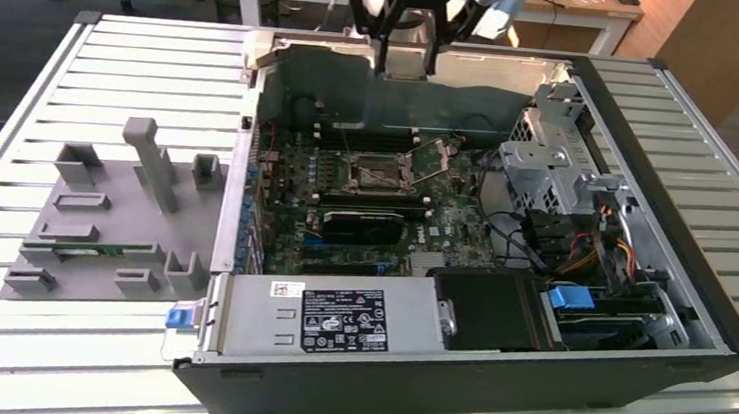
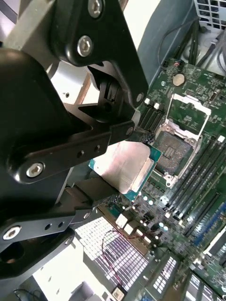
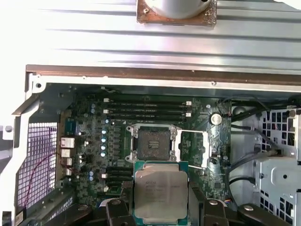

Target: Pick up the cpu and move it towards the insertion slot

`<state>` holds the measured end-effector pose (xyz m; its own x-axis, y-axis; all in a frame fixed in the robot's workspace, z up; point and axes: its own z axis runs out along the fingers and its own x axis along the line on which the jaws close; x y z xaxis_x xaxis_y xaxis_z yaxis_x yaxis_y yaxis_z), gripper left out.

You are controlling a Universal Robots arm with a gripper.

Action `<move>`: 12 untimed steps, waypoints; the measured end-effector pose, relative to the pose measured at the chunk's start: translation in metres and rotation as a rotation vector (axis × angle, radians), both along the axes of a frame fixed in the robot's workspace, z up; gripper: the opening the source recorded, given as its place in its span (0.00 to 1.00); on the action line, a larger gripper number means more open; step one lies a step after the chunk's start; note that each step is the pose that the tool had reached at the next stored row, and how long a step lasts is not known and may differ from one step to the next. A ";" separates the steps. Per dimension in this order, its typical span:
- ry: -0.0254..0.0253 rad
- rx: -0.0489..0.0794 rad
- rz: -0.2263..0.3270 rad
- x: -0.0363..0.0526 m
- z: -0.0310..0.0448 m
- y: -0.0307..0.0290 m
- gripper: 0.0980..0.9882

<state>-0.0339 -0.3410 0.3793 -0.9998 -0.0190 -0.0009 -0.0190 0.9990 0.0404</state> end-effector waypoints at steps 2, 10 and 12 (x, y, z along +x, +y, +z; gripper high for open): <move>0.0000 0.000 0.000 0.0000 -0.0009 0.0047 0.50; 0.0000 0.000 0.000 0.0004 -0.0092 0.0173 0.50; 0.0000 0.000 0.000 0.0008 -0.0109 0.0211 0.50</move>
<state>-0.0331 -0.3199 0.3684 -0.9998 -0.0193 -0.0008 -0.0193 0.9990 0.0403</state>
